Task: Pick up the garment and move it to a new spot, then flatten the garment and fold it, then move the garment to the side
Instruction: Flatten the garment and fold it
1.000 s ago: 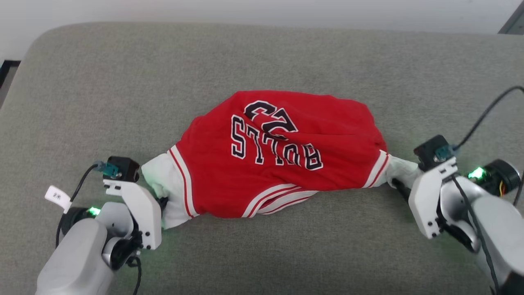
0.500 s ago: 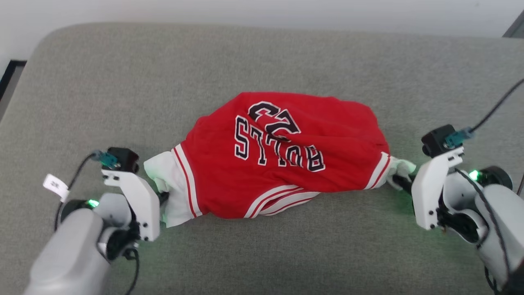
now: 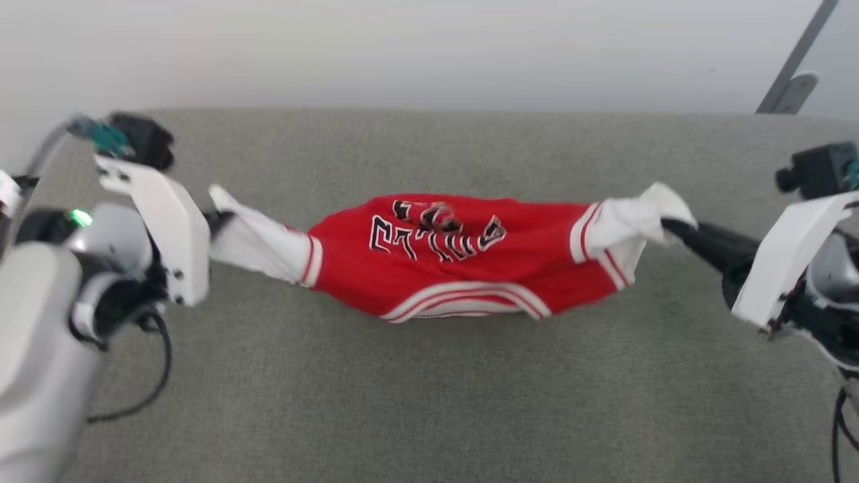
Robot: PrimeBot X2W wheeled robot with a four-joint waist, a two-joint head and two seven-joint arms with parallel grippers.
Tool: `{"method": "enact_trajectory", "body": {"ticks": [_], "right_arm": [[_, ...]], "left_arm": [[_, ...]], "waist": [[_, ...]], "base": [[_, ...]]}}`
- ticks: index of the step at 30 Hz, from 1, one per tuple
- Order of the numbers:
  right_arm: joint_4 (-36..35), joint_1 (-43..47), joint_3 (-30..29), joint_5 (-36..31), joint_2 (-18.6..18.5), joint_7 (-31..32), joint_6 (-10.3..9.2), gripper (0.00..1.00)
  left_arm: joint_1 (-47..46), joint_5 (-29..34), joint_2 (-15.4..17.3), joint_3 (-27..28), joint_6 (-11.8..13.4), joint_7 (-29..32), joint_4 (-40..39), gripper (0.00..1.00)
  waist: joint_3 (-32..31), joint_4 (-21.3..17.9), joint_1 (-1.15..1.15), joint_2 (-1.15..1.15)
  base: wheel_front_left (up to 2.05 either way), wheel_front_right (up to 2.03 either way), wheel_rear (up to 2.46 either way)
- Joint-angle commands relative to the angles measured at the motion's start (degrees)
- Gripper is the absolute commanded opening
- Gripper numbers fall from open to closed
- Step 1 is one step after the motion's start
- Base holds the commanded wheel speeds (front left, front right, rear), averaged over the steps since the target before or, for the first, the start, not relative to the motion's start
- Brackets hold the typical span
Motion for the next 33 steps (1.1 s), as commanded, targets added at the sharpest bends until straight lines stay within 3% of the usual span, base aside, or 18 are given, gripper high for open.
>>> {"method": "enact_trajectory", "body": {"ticks": [1,6,13,19,24,33], "right_arm": [[-0.53,-0.42,-0.92,0.18,0.78,0.06,-0.02,0.0],[-1.02,-3.49,-6.77,-1.64,3.9,1.37,-0.02,0.0],[1.3,-10.78,-15.57,-7.48,11.07,4.69,-0.02,0.0],[1.79,-18.47,-23.41,-16.13,18.71,10.72,-0.02,0.0],[1.18,-22.59,-26.42,-22.47,23.24,14.16,-0.02,0.0],[5.54,-29.77,-24.71,-32.68,26.05,3.5,-0.02,0.0]], "left_arm": [[-1.23,-0.53,0.53,0.53,0.31,0.47,-0.63,0.0],[-6.04,-1.71,1.69,1.82,1.02,3.67,-2.25,0.0],[-13.7,-1.96,1.84,3.0,1.72,6.29,0.55,0.0],[-21.68,-1.77,0.85,3.83,1.66,5.97,4.86,0.0],[-26.27,-0.74,0.12,3.33,1.08,5.34,8.17,0.0],[-34.5,2.28,-2.85,1.69,-0.89,-2.76,14.16,0.0]], "waist": [[-1.28,-0.89,0.0,0.0],[-3.21,-1.98,0.0,0.0],[-5.37,-3.27,0.0,0.0],[-5.83,-4.12,0.0,0.0],[-5.17,-4.57,0.0,0.0],[1.09,-4.7,0.0,0.0]], "base": [[0.0,0.0,0.0],[0.0,0.0,0.0],[0.0,0.0,0.0],[0.0,0.0,0.0],[0.0,0.0,0.0],[0.0,0.0,0.0]]}}
